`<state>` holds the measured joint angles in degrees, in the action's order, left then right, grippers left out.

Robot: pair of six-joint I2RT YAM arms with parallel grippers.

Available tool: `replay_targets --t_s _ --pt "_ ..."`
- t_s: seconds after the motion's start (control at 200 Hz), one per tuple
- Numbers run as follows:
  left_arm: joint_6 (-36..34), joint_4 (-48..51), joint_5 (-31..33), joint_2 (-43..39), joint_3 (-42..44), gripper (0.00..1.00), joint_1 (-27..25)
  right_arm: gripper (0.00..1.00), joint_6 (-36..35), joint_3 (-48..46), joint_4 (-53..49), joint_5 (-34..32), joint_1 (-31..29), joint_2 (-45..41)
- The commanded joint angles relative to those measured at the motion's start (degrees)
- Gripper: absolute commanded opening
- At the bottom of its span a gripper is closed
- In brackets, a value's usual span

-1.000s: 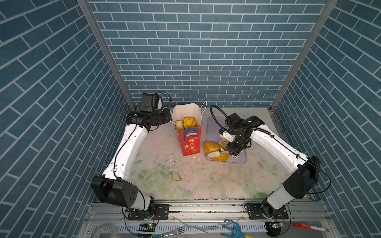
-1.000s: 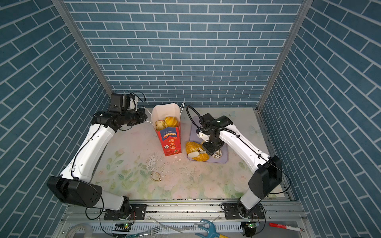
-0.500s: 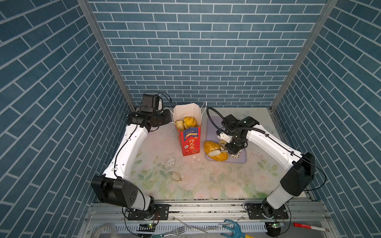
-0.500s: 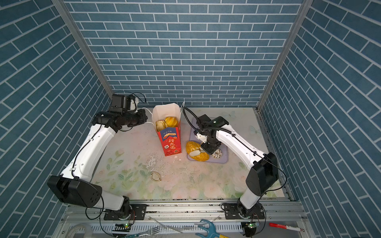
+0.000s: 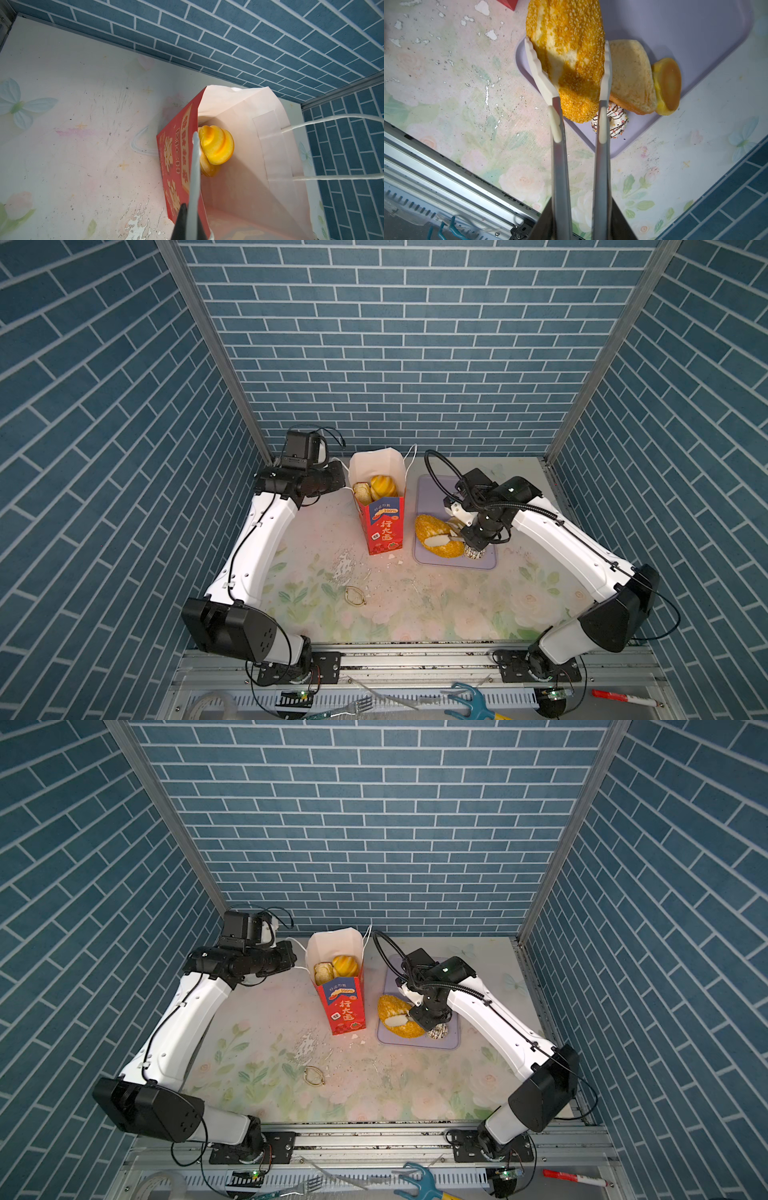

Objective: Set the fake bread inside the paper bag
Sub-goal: 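Pinch the sugar-coated long bread with the right gripper's tongs and lift, then carry the sugar-coated bread with the tongs into the bag's opening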

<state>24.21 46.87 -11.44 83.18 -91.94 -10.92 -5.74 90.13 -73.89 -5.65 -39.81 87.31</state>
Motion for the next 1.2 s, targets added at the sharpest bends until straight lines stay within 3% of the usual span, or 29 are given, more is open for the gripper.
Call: replay_targets --t_s 0.0,0.345,0.605,0.71,0.85,1.09,1.195 --pt "-0.21 -0.49 0.06 -0.92 0.76 0.00 -0.26 0.20 2.97 2.30 -0.60 -2.00 -0.25 -2.78" --pt "-0.40 -0.97 -0.25 -1.13 0.88 0.00 -0.22 0.20 10.37 8.43 -2.36 -4.34 3.27 -5.73" --pt "-0.18 -1.42 -0.24 -1.15 0.90 0.00 -0.29 0.20 13.30 23.52 -1.73 -14.48 4.22 -1.49" --pt "-0.08 -1.42 -0.35 -1.10 0.95 0.00 -0.29 0.20 12.50 33.27 -1.79 -18.08 4.26 2.75" --pt "0.17 -1.67 -0.42 -1.35 1.37 0.00 -0.23 0.20 9.25 43.72 0.95 -13.17 3.64 7.75" --pt "0.55 -2.09 -0.69 -1.26 1.60 0.00 -0.31 0.22 0.90 55.15 6.60 -12.22 -3.17 14.76" --pt "0.67 -2.23 -1.02 -1.09 1.52 0.00 -0.33 0.22 -1.12 55.90 10.43 -12.89 -5.72 16.14"
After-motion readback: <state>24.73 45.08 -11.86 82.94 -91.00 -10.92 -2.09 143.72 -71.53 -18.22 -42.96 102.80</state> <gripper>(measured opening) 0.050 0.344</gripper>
